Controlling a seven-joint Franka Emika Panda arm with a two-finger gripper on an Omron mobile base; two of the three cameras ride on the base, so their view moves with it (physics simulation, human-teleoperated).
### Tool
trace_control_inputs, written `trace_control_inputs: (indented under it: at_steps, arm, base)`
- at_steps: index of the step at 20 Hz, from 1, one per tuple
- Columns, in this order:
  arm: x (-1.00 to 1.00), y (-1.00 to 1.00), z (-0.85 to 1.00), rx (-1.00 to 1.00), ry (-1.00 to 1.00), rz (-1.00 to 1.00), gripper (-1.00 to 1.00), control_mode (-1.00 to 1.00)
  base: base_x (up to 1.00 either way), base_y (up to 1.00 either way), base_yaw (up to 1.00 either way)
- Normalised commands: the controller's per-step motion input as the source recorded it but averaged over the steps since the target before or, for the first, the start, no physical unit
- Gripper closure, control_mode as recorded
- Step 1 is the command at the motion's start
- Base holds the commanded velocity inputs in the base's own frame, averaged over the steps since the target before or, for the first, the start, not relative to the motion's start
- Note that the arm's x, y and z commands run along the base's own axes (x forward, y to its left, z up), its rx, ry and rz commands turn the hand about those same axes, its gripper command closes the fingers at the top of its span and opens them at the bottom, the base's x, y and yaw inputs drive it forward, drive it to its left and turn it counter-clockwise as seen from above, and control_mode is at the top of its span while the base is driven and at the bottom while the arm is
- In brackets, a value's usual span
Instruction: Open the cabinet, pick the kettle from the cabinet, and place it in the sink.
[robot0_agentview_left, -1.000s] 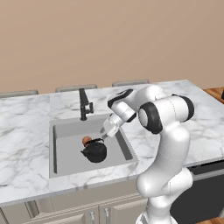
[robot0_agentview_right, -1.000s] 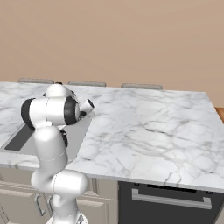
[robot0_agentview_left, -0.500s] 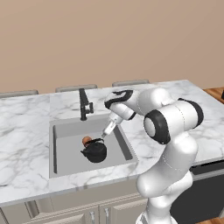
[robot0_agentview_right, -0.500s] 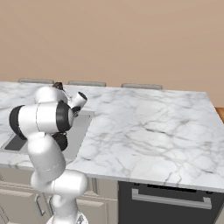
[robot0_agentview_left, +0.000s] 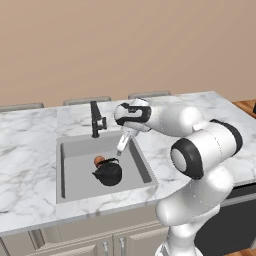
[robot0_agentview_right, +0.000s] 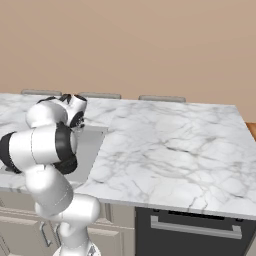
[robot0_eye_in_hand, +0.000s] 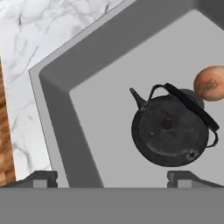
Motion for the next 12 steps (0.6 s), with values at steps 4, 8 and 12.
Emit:
trace_control_inputs:
  at_steps: [4,8,12]
  arm:
    - [-0.32,-0.08,0.27,-0.18,0.0,-0.03,-1.0,-1.0]
    - [-0.37,-0.09,0.24,-0.14,-0.01,-0.02,-1.0,-1.0]
    - [-0.42,-0.15,0.23,-0.03,-0.04,-0.03,-1.0,-1.0]
  base:
    - [0.0,0.0,0.0]
    - [0.0,0.0,0.0]
    - [0.0,0.0,0.0]
